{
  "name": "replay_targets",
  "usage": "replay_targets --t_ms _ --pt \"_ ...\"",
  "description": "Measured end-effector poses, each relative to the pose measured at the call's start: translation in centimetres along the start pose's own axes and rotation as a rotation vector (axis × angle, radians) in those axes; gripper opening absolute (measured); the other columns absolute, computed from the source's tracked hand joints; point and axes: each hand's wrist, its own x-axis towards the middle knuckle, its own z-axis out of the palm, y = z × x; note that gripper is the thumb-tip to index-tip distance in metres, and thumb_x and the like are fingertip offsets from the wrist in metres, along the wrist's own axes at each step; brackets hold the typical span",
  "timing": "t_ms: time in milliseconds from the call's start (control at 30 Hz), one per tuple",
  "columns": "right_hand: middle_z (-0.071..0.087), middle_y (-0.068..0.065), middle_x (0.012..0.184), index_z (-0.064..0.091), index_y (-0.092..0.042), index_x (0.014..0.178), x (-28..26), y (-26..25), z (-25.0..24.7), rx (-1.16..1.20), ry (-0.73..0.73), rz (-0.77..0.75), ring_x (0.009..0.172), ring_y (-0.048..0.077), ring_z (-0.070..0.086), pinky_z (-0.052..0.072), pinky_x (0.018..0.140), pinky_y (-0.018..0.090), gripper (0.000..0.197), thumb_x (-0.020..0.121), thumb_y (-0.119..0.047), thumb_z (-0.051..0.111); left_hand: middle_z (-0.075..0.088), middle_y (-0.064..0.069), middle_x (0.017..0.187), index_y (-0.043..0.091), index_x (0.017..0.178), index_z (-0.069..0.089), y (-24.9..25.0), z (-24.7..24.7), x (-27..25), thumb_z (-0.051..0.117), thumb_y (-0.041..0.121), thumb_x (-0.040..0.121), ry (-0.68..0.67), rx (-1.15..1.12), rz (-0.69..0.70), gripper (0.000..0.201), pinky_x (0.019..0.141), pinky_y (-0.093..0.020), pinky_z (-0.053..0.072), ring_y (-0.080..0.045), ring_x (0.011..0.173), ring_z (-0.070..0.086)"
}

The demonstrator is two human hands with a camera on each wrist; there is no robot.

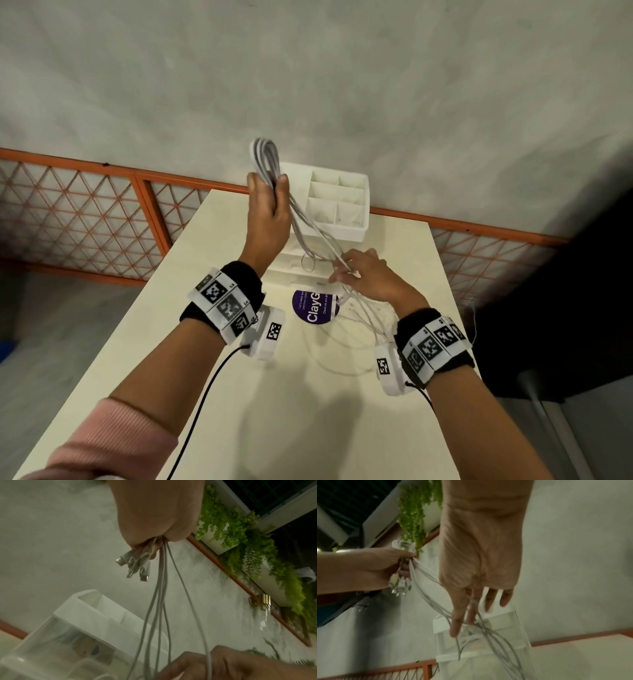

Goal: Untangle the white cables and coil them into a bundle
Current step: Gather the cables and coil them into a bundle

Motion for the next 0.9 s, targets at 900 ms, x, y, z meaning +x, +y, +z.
replay_targets --t_ms 900 --pt "0.055 0.001 0.113 0.045 -0.014 0.113 -2.5 2.5 5.3 0.473 -0.134 0.218 0.101 0.014 0.053 0.044 0.081 0.031 0.054 0.086 -0.060 0.051 0.030 0.006 0.068 0.021 0.079 0.037 4.5 -2.1 -0.1 0.035 0.030 0.102 -0.015 -0.305 -0.239 0.025 0.052 -0.015 0.035 0.001 0.052 0.034"
